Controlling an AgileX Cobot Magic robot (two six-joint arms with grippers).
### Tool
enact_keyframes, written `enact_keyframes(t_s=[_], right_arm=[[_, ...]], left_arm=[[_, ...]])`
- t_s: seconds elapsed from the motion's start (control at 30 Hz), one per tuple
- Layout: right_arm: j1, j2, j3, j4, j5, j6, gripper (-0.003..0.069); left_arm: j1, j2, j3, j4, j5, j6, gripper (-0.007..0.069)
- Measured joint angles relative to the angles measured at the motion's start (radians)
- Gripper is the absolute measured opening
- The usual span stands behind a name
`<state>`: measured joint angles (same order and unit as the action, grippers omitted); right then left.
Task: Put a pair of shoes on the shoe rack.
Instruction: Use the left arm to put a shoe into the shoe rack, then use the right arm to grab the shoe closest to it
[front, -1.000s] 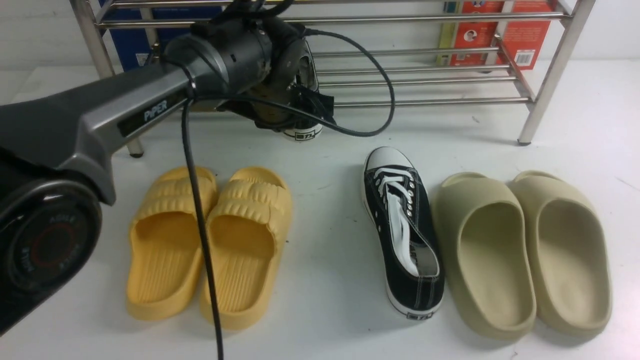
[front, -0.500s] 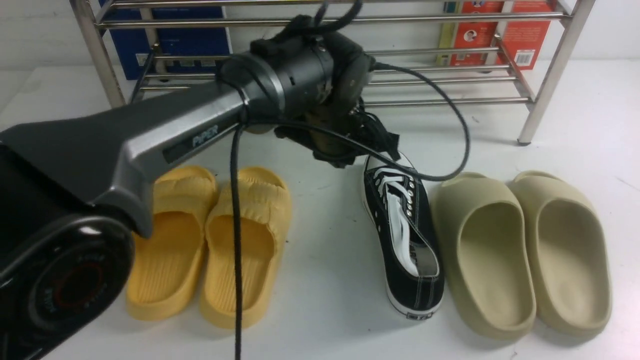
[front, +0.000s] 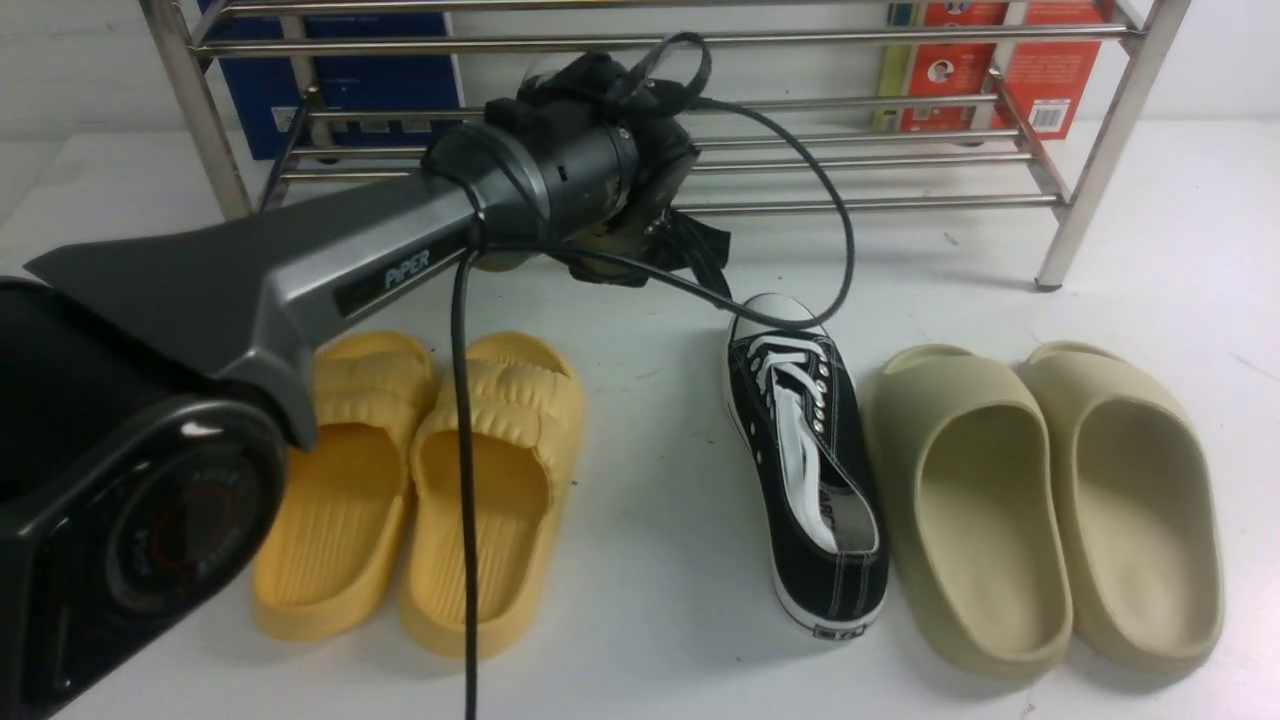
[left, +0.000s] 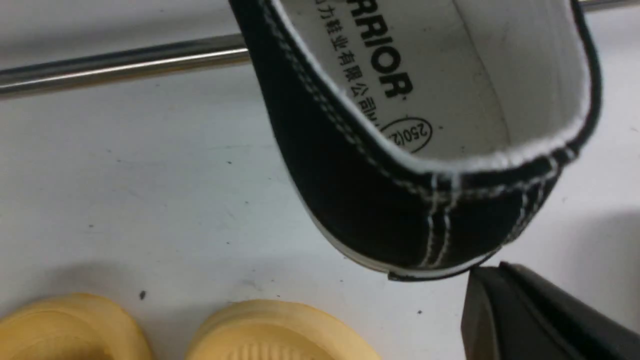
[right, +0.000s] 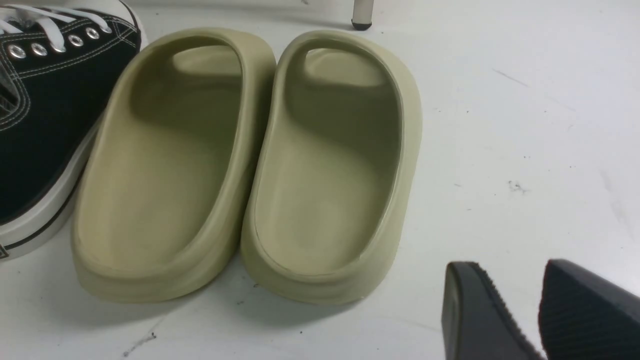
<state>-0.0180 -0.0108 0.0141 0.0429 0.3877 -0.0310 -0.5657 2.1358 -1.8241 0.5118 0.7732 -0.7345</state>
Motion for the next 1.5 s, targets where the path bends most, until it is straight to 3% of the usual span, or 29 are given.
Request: enact_keyframes(t_s=[0.23,0.43,0.63,0.77,0.87,0.93,1.17,1.5], right_arm=[[0.0,0.0,0.0,0.0,0.0,0.0,0.0239],[0.0,0.0,0.0,0.0,0.0,0.0,0.0239],[0.0,0.0,0.0,0.0,0.0,0.0,0.0239],[0.0,0.0,0.0,0.0,0.0,0.0,0.0239],[0.0,0.0,0.0,0.0,0.0,0.0,0.0239],[0.0,0.0,0.0,0.0,0.0,0.0,0.0239],[0.0,0.0,0.0,0.0,0.0,0.0,0.0239],[0.0,0.0,0.0,0.0,0.0,0.0,0.0239]], left_arm=[[0.004,0.0,0.0,0.176,-0.01,-0.107,-0.0013],[0.008,0.0,0.0,0.188,0.0,-0.124,-0.0013],[0.001,-0.001,0.0,0.114,0.088,-0.111,-0.0013],[0.001,-0.018,0.0,-0.014,0.186,-0.022,-0.0013],[0.001,-0.074,0.006,-0.179,0.279,0.096,-0.0013],[0.0,-0.102,0.017,-0.214,0.294,0.121,-0.0013],[0.0,-0.434,0.267,-0.295,0.228,0.172,-0.0013],[0.0,-0.977,0.833,-0.331,-0.032,0.172,-0.0013]])
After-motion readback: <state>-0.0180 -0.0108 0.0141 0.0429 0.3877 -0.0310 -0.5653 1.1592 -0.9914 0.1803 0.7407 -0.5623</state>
